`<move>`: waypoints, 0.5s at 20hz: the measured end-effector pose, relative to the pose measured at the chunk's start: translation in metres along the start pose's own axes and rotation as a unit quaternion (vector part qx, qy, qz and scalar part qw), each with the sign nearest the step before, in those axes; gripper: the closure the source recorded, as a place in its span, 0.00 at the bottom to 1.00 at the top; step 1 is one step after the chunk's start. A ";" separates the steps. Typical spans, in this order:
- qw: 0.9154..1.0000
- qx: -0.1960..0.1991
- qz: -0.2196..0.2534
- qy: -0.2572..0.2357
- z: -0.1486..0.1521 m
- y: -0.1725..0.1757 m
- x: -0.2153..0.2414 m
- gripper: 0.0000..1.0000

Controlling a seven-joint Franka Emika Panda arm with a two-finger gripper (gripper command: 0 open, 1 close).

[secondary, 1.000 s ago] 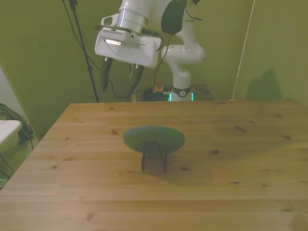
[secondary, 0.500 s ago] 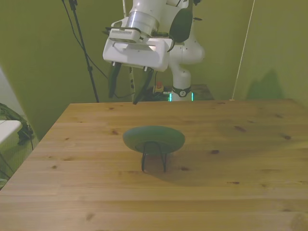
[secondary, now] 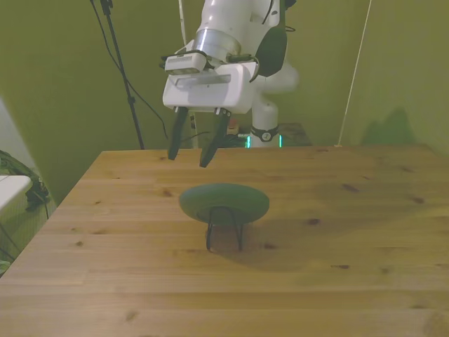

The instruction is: Unload the plate

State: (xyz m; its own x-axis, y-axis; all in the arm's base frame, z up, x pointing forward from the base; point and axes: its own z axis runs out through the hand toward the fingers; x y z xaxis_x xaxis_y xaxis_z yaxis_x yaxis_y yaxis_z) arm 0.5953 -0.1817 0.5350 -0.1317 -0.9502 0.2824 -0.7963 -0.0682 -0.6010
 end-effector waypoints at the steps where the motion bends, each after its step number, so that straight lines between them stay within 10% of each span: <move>1: 1.000 0.001 0.006 -0.003 0.002 -0.003 -0.006 0.00; 10: 0.999 0.006 0.034 -0.030 0.010 -0.019 -0.068 0.00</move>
State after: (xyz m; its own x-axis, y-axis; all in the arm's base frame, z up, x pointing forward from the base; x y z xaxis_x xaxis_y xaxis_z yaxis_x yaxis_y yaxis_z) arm 0.6249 -0.1190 0.5198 -0.1496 -0.9694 0.1947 -0.7798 -0.0054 -0.6260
